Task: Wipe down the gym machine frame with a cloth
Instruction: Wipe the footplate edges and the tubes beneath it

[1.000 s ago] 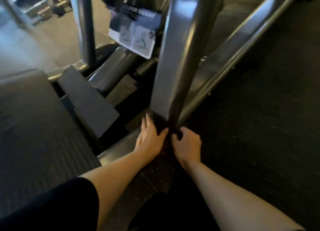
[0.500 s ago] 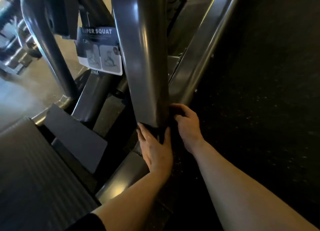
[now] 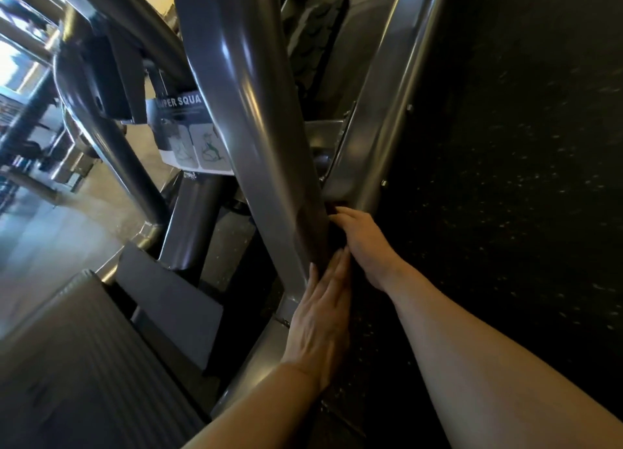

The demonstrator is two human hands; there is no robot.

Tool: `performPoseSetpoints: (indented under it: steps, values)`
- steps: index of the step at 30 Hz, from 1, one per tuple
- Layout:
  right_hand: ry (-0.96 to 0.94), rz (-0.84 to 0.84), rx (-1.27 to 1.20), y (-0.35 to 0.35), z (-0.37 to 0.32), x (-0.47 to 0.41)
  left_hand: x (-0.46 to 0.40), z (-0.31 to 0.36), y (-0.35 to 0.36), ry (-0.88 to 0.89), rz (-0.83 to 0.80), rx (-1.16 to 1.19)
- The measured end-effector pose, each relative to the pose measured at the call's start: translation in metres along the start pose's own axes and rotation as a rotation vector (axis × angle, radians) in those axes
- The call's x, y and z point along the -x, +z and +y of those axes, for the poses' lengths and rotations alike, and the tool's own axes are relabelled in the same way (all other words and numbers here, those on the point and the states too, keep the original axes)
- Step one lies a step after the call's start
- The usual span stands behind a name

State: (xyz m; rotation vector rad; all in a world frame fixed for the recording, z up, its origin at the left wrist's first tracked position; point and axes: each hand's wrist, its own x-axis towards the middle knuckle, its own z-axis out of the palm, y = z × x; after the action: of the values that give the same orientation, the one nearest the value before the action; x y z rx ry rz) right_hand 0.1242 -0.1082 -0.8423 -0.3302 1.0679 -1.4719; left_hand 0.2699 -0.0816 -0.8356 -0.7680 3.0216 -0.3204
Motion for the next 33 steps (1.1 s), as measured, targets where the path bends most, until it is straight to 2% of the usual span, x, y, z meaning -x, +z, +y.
performPoseSetpoints:
  steps: [3,6,10,13,16,18,20,22,24,27,30,33]
  values:
    - [-0.001,0.048,0.206,-0.004,0.001,-0.005,-0.001,-0.005,0.001,0.035,-0.062,-0.052]
    - [-0.05,0.093,0.496,-0.012,0.0,0.009,-0.002,-0.005,0.001,0.067,-0.051,-0.067]
    - [-0.015,0.114,0.64,-0.026,-0.007,0.017,-0.001,-0.006,0.004,0.084,-0.063,-0.008]
    - [0.029,0.151,0.546,-0.035,-0.012,0.02,0.001,-0.005,0.002,0.054,-0.079,0.18]
    - [0.05,-0.009,0.338,-0.033,-0.01,0.029,-0.001,-0.004,-0.002,-0.019,-0.086,0.298]
    - [0.038,-0.083,0.395,-0.025,-0.005,0.033,0.001,-0.003,0.0,-0.048,-0.084,0.349]
    - [0.043,-0.037,0.418,-0.022,-0.003,0.034,0.005,-0.003,0.005,-0.067,-0.098,0.385]
    - [0.039,0.111,0.419,-0.025,-0.004,0.035,0.006,-0.001,0.005,-0.091,-0.087,0.419]
    - [-0.046,0.213,0.4,-0.022,-0.013,0.04,0.002,0.0,-0.005,-0.09,0.033,0.409]
    - [-0.231,0.207,0.244,0.0,-0.039,0.053,-0.02,0.004,-0.037,-0.179,0.313,0.462]
    - [-0.414,0.085,0.134,0.025,-0.072,0.069,-0.046,0.003,-0.071,-0.333,0.525,0.592]
    - [-0.5,-0.15,0.126,0.051,-0.099,0.083,-0.059,-0.005,-0.096,-0.439,0.688,0.706]
